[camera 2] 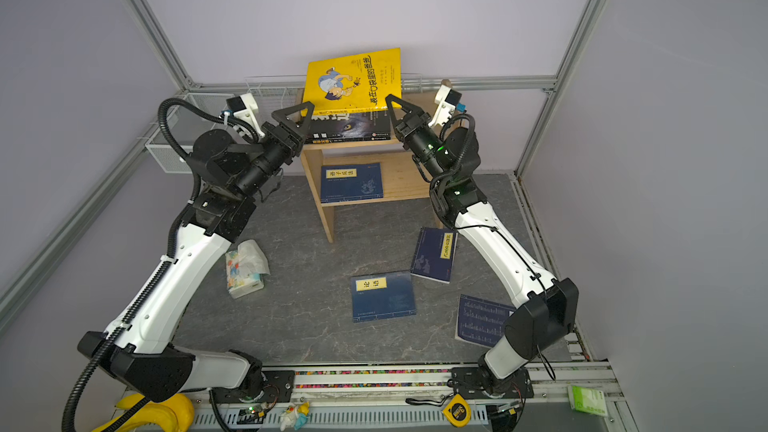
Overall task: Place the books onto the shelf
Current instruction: 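Lower the yellow book onto the wolf-eye book with the left gripper, then push the yellow book flat onto the stack with both grippers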
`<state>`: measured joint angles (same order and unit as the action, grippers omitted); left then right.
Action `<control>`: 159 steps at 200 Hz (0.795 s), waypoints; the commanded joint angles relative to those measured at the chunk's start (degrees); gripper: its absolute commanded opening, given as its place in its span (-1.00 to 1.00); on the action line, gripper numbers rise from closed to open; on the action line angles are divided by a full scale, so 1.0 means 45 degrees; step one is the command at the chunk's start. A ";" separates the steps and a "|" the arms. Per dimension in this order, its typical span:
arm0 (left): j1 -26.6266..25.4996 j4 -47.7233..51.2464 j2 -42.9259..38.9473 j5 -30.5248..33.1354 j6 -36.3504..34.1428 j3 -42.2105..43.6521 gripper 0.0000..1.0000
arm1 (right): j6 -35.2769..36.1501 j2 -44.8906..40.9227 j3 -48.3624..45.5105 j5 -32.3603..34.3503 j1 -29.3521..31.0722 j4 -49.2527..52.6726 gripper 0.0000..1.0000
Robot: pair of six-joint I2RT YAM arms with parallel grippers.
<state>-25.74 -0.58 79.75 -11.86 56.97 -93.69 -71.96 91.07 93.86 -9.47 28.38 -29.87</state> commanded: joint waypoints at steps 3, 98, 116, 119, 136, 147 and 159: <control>-0.0050 -0.0334 0.0452 -0.0142 0.0478 -0.0746 0.35 | -0.0531 -0.0051 0.0470 -0.0177 0.0118 -0.1383 -0.86; -0.0161 0.0157 0.1405 0.0929 0.0130 -0.1534 -0.97 | 0.0799 0.0181 0.0703 -0.0063 0.0148 0.0619 -0.49; -0.0160 0.0348 0.1303 0.1200 0.0096 -0.1545 -1.00 | 0.2208 -0.0020 0.0894 0.0569 0.0125 0.2041 -0.18; -0.0165 0.0371 0.1283 0.1252 0.0094 -0.1548 -1.00 | 0.2506 -0.0049 0.0977 0.0678 0.0112 0.2359 -0.13; -0.0163 0.0566 0.1275 0.1413 0.0088 -0.1597 -1.00 | 0.4084 -0.0105 0.1567 0.1260 0.0118 0.4038 0.16; -0.0160 0.0785 0.1303 0.1405 0.0072 -0.1696 -1.00 | 0.4939 -0.0139 0.1855 0.1530 0.0102 0.4744 0.26; -0.0142 0.0960 0.1332 0.1358 0.0038 -0.1790 -1.00 | 0.5591 -0.0189 0.2026 0.1856 0.0113 0.5289 0.33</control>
<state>-26.65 2.22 86.04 -7.97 59.46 -99.74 -57.52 93.01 99.53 -5.58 28.97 -11.18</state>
